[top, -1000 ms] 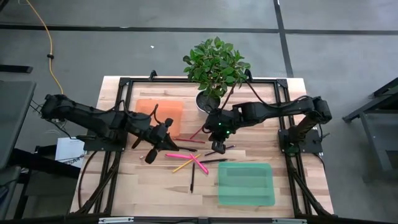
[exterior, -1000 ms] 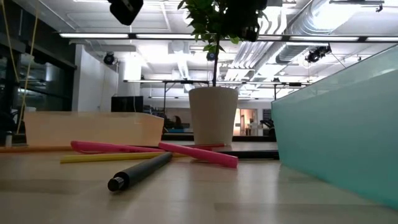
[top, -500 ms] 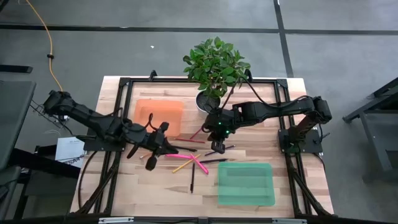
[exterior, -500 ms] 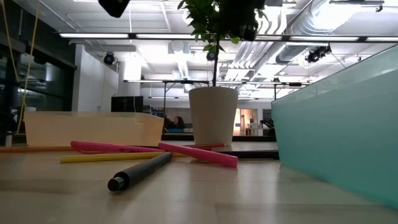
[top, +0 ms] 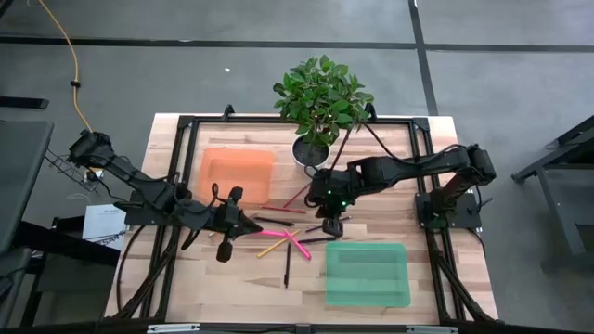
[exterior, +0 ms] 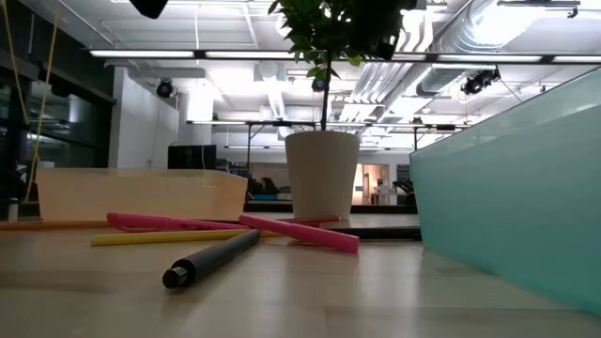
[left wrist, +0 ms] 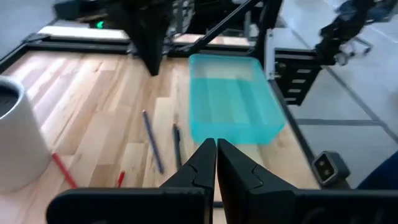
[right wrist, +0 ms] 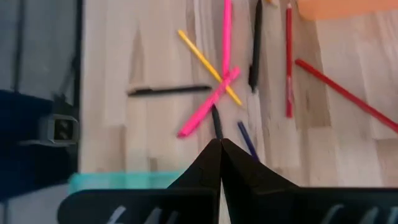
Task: Sort pens & pencils
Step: Put the blue colored pencil into the green bin
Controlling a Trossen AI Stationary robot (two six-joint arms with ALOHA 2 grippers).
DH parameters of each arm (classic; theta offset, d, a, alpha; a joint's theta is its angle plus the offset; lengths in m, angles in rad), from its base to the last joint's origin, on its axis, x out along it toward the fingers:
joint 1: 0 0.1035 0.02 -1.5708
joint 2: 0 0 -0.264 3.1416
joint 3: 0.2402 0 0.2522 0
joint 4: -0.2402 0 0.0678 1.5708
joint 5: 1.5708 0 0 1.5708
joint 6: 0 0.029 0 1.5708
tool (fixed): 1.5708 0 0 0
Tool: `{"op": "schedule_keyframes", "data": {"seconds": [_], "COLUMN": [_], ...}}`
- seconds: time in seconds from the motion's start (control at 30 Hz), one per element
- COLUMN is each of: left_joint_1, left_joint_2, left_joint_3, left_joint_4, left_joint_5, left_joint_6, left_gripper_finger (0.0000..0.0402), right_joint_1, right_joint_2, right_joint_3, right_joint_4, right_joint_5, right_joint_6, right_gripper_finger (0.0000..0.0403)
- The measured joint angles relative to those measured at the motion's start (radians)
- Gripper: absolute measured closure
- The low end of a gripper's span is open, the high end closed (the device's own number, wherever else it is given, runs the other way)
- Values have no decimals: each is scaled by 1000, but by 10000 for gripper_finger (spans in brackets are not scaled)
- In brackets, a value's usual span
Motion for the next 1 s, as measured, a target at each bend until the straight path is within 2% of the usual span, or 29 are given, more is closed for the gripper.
{"op": "schedule_keyframes", "data": {"seconds": [0.47, 0.7, 1.0], "left_joint_1": [-9, -9, -9], "left_joint_2": [0, 0, 0], "left_joint_3": [0, 0, 0], "left_joint_4": [-96, -129, -142], "left_joint_5": [-56, -64, -49], "left_joint_6": [-88, -99, -95], "left_gripper_finger": [396, 396, 396], "right_joint_1": [63, 59, 40], "right_joint_2": [124, 196, 213], "right_joint_3": [1, 1, 1], "right_joint_4": [-96, -110, -99], "right_joint_5": [104, 145, 152], "right_joint_6": [-147, -130, -74], "right_gripper_finger": [402, 402, 402]}}
